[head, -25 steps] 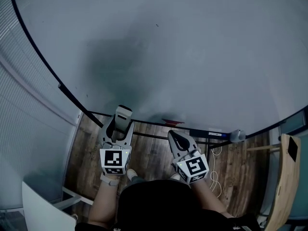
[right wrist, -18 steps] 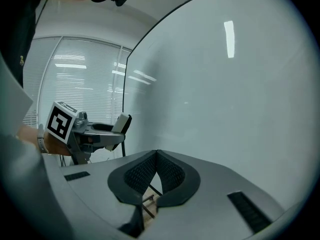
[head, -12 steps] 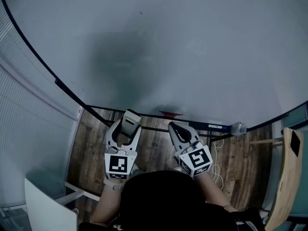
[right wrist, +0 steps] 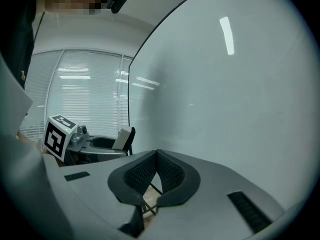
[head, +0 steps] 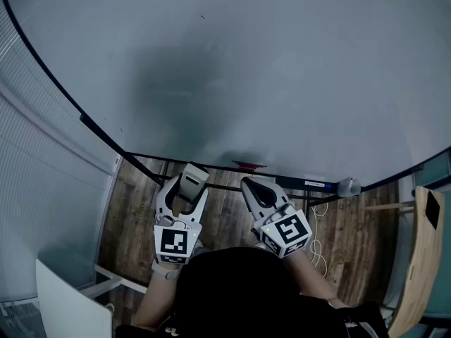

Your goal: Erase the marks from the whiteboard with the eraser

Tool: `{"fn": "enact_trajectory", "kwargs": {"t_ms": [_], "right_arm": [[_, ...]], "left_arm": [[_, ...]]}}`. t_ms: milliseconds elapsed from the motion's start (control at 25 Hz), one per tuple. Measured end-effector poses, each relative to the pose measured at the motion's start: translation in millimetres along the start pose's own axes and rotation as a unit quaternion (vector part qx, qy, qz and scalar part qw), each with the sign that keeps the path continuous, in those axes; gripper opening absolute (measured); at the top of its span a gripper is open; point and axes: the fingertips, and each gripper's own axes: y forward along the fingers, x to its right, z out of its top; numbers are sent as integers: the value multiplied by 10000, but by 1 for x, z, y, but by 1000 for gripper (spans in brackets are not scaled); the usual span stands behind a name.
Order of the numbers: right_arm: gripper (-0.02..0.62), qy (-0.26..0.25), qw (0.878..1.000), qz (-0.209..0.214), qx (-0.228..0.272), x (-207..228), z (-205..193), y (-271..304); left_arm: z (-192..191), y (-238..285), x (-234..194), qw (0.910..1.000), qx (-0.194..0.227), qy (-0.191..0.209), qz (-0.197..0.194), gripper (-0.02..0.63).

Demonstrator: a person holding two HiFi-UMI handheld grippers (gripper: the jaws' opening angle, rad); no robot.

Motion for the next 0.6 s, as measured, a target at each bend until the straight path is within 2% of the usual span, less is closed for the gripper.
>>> {"fn": "enact_trajectory", "kwargs": {"t_ms": [240,600], "right_arm": [[26,29,10000,-28,-9,0,-3,-2],[26,58,10000,-54,41,-5,0,-5]], "left_arm": [[-1,0,1,10000,7,-72,-41,264],[-1,-5,2,10000,-13,36,-67,264]]}}
